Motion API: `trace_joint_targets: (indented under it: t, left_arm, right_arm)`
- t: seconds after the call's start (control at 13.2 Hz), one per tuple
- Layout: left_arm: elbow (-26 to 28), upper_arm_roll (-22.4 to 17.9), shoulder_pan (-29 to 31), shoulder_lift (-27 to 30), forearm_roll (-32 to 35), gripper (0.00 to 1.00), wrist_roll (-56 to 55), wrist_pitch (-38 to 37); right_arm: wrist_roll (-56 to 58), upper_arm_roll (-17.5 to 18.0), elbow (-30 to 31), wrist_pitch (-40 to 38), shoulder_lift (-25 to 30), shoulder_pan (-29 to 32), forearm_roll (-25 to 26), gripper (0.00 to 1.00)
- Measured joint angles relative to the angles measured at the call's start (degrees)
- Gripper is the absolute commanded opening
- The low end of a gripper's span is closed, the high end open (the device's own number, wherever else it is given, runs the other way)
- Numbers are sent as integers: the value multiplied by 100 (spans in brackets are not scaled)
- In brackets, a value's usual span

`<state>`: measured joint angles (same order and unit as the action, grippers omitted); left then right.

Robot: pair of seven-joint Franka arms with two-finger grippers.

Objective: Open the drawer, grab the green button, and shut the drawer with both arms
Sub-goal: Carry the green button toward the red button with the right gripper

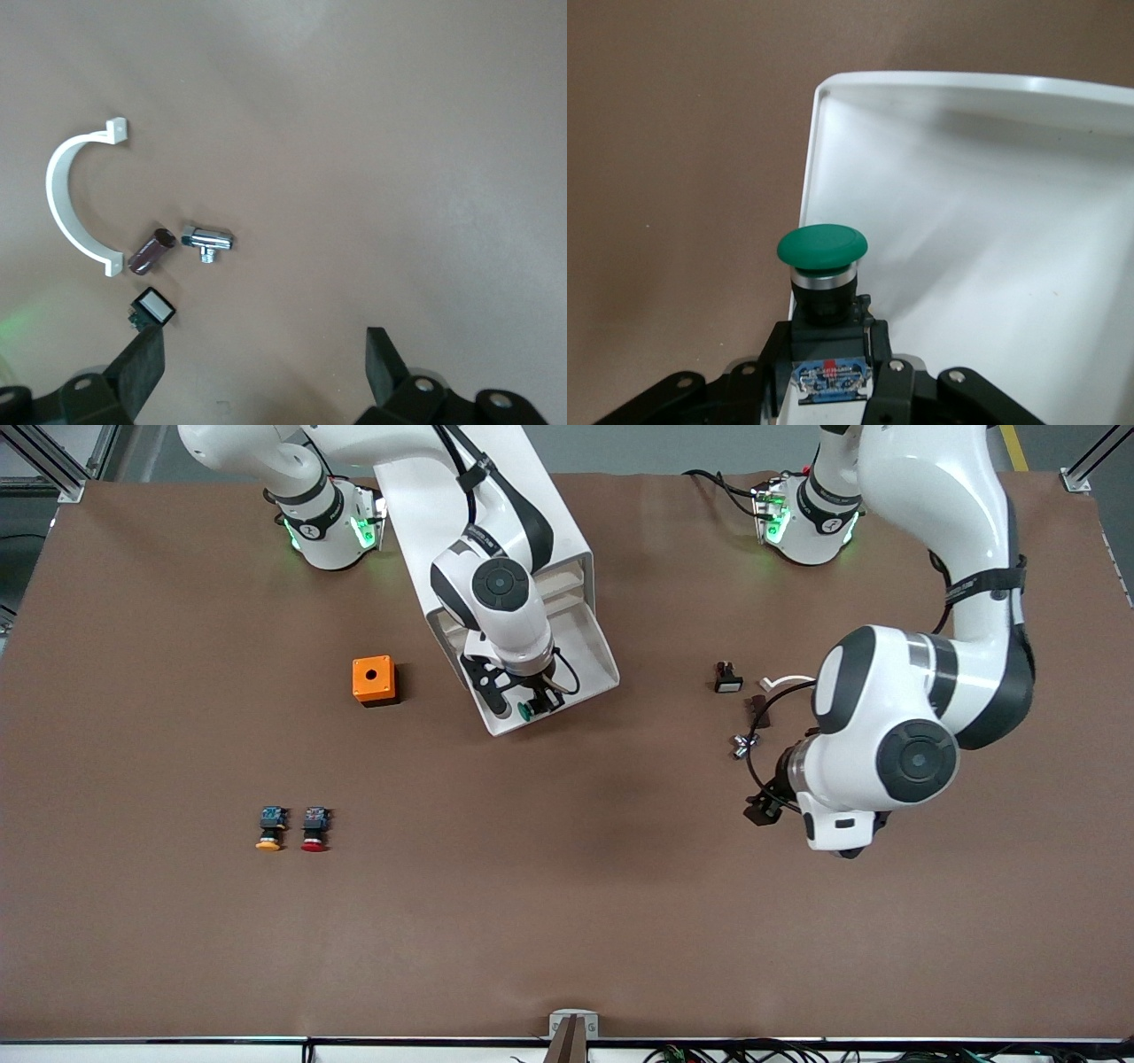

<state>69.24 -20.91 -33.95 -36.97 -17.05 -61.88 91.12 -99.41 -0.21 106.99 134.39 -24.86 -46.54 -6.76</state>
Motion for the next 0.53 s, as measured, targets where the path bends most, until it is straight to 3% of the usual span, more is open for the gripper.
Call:
trace_joint_targets:
  t: [0.23, 0.53]
  left_arm:
    - [1, 149, -37, -112, 0, 100, 122, 156]
    - [65, 596, -41, -204, 0, 100, 226, 778]
  right_arm:
    - [149, -1, -68, -51, 0, -1, 0, 0]
    - [1206, -67, -795, -1185, 18, 304, -231, 0]
